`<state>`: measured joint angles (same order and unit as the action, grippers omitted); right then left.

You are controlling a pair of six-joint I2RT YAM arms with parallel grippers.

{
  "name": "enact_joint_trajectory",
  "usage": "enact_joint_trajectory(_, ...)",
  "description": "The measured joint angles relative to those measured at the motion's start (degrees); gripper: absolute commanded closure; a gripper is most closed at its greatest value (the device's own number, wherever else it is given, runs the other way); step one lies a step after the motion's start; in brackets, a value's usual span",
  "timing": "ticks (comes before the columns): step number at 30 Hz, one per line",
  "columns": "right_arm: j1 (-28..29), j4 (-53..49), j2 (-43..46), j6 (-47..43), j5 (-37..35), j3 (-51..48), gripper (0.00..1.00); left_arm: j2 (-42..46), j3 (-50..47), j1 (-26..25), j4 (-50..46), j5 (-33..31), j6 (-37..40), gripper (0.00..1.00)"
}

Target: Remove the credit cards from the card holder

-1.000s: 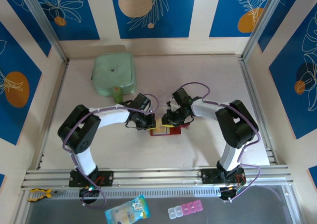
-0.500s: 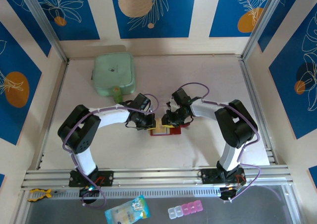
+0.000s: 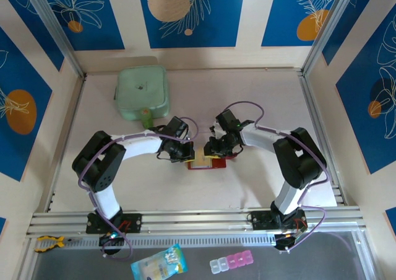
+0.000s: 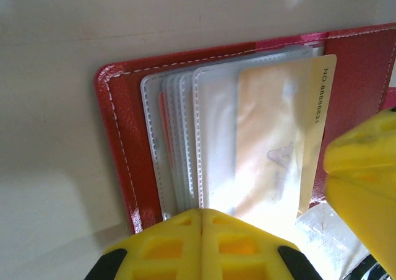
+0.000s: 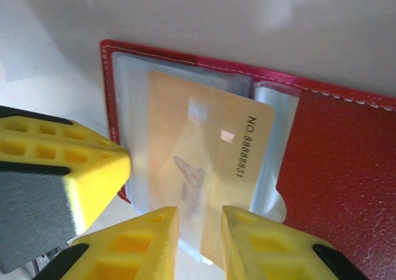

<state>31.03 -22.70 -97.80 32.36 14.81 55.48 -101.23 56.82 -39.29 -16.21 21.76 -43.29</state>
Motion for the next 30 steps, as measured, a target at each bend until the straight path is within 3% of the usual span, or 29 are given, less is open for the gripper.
enact_joint_trajectory(12, -2.9, 4.4, 4.7, 0.9, 2.9, -5.1, 0.73, 0.3, 4.1, -0.4, -1.7, 0.3, 0.4, 0.97)
enact_joint_trajectory(30, -5.2, 11.8, 1.4, 1.8, 7.9, -8.9, 0.75, -2.8, 4.1, -1.1, -1.6, 0.7, 0.4, 0.97)
